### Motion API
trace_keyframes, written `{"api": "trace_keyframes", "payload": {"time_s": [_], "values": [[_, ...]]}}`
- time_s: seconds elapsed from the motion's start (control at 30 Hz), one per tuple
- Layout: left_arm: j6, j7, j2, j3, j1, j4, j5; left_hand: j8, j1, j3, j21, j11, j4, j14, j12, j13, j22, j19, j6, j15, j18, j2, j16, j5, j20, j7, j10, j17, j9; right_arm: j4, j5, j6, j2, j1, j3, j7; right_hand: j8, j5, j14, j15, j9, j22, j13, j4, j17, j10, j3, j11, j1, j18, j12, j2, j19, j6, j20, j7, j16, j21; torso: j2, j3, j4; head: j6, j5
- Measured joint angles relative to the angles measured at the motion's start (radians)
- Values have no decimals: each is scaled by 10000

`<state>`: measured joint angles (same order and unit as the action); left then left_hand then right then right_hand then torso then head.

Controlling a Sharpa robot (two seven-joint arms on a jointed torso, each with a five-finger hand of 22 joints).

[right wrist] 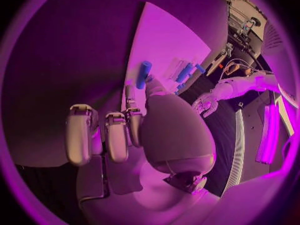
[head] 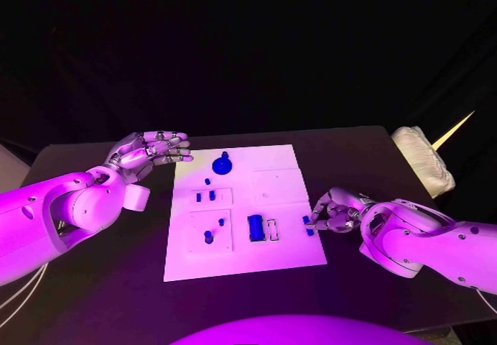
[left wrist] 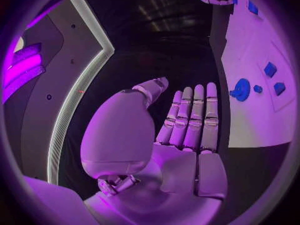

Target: Assemble the parts on the task board

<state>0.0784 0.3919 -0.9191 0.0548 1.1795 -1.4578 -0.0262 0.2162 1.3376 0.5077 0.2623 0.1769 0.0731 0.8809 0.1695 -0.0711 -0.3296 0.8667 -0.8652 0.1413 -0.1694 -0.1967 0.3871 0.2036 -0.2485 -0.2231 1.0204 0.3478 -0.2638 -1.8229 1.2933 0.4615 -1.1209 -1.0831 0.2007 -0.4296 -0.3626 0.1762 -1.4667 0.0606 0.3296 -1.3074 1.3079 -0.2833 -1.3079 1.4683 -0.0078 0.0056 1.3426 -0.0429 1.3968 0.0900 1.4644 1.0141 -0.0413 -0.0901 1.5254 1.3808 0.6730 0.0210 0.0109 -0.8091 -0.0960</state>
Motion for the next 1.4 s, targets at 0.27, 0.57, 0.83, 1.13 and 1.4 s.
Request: {"api": "trace_keyframes", "payload": {"time_s": [0.27, 0.57, 0.83, 1.13, 1.4], "values": [[-3, 0, -31, 0, -3, -28, -5, 0, 0, 0, 0, 0, 0, 0, 0, 1, -1, 0, 0, 0, -1, 0, 0, 0, 0, 0, 0, -1, 0, 70, 291, -49, 172, 64, -55, -212, -92, -105, 0, 0, 67, -4, 0, -26, 1, 0, 27, -1, -52, 0, 0, 51, 0, 119, 0, 89, -1, -1, 8, 2, 5, -38, 17], [-4, 0, -91, -2, -5, -76, -11, 0, 0, 0, 0, 0, 0, 0, 0, 1, -1, 0, 0, 0, 0, 0, 0, 0, 0, 0, 0, -2, -1, 45, 744, -109, 372, 201, -114, -301, -113, 143, 0, 0, 114, -7, -3, 240, 2, -32, 661, -32, 913, -3, -1, 537, 0, 229, 0, 156, -2, 73, 4, 1, -10, -97, 72], [-4, -2, -117, -2, -6, -97, -18, 64, 0, 0, -46, 0, 0, 0, 41, 2, 20, 0, 0, 0, 0, 0, 0, 0, 0, 0, 0, 8, 11, 0, 1379, -255, 463, 235, -126, -456, -11, 854, 0, 1, 114, -6, -3, 113, 3, -36, 1299, -36, 1215, -5, -47, 762, 0, 232, 0, 156, -7, 73, -10, 2, -14, -123, 91], [-3, -3, -118, -2, -6, -98, -25, 64, 0, 0, -46, 0, 0, 0, 41, 2, 20, 0, 0, 0, 0, 0, 0, 0, 0, 0, 0, 8, 11, -26, 1868, -365, 571, 241, -129, -620, 66, 2736, 0, 1, 116, -5, -3, -14, 4, -36, 2728, -36, 947, -8, -86, 1188, 0, 315, 0, 135, -8, 111, -15, 12, -6, -125, 81], [-1, -3, -118, -2, -7, -94, -32, 64, 0, 0, -46, 0, 0, 0, 41, 2, 19, 0, 0, 0, 0, 0, 0, 0, 0, 0, 0, 7, 10, -162, 1294, -232, 516, 119, -62, -691, -15, 3329, 22, 22, 93, -4, -3, 17, 4, -36, 3549, -36, 518, -9, -54, 1390, 0, 320, 0, 146, -8, 394, -17, 13, -6, -130, 125]]}}
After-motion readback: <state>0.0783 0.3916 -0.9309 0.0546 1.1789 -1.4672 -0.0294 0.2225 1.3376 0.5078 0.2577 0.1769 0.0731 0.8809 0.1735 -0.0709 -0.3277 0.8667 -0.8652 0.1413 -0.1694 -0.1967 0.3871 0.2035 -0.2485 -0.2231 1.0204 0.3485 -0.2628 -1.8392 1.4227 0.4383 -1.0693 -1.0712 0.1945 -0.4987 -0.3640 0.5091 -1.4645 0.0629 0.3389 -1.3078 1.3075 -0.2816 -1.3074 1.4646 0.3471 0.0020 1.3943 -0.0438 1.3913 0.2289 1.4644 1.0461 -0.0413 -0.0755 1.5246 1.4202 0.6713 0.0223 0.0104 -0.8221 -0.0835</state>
